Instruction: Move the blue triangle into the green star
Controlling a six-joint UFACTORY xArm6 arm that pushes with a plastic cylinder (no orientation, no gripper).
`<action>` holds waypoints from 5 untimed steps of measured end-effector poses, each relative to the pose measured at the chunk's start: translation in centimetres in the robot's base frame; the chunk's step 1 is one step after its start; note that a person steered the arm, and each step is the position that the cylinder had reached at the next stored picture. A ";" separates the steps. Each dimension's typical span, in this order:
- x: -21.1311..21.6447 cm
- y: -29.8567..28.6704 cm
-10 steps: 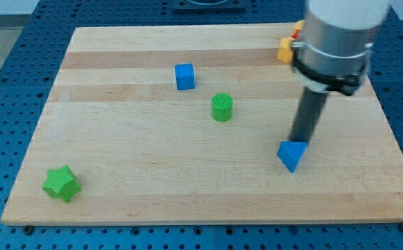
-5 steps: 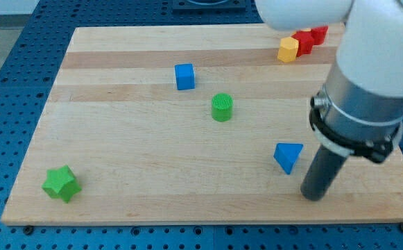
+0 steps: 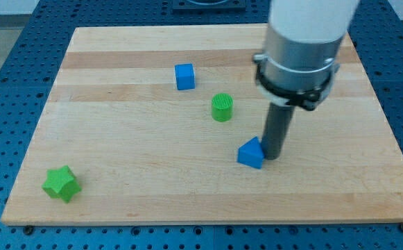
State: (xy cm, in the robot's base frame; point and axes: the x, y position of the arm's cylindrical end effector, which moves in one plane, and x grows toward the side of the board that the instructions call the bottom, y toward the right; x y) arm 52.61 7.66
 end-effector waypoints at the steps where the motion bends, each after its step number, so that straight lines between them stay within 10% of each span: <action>1: 1.3 -4.0; 5: 4.6 -17.2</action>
State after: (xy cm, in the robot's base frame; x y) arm 57.22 -9.57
